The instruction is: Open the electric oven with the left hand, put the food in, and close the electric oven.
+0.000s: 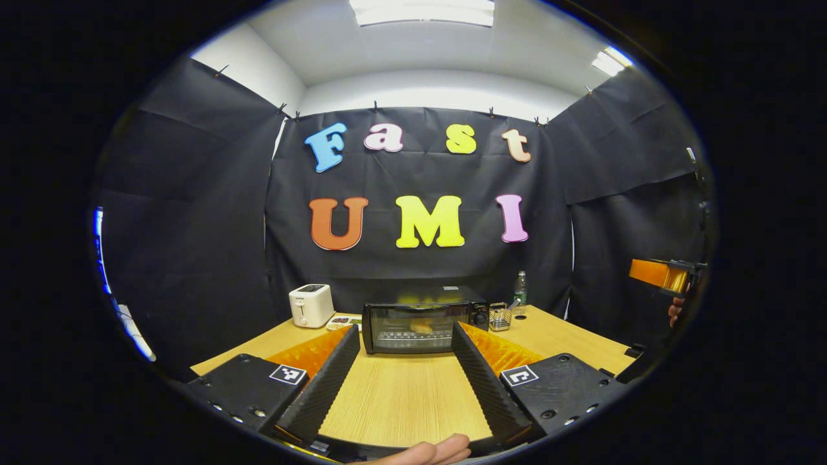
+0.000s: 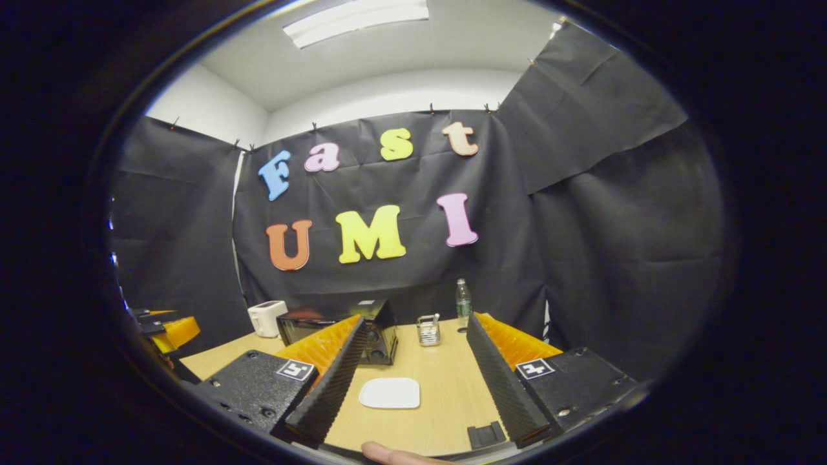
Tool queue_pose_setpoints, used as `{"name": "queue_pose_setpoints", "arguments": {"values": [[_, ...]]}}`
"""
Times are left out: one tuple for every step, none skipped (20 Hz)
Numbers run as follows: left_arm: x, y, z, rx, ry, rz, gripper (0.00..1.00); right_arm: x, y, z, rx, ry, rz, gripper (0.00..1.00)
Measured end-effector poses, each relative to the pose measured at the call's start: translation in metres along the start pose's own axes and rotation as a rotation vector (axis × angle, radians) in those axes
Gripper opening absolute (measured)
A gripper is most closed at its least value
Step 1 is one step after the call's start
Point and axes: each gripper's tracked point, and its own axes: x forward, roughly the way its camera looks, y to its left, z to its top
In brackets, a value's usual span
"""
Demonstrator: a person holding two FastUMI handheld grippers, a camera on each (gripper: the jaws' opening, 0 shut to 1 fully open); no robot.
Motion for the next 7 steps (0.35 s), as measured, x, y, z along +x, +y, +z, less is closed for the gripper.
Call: {"name": "queue_pose_setpoints", "arguments": {"values": [[-0.0003,0.0011,0.0015,-0.004,-0.002,0.003,0.94,0.0003,0.0004,0.0008,-0.001,-0.003,0.001,0.99],[0.0,0.0026,0.0018,-0.006,-0.004,0.004,0.94,-0.0005,0.0003,0.0001,-0.001,-0.002,0.002,0.99],[0.0009,0.0025,0.0006,-0.006,-0.001,0.003,0.94,-0.0004,0.0002,0.0001,0.0,-0.001,0.004,0.99],[0.0009,-0.0001,-0.0008,-0.004,0.003,-0.003,0.94,0.0007,0.0009,0.0005,0.001,-0.001,0.004,0.99],[0.0007,-0.0021,-0.0024,-0.004,0.009,-0.01,0.94,0.0017,0.0008,0.0,0.001,0.002,0.004,0.99],[0.0011,-0.0035,-0.0034,-0.005,0.011,-0.015,0.94,0.0025,-0.0001,-0.0025,0.0,0.007,0.004,0.99],[0.0022,-0.0055,-0.0047,-0.005,0.013,-0.023,0.82,0.0029,-0.0003,-0.0031,0.001,0.01,0.004,0.99]]}}
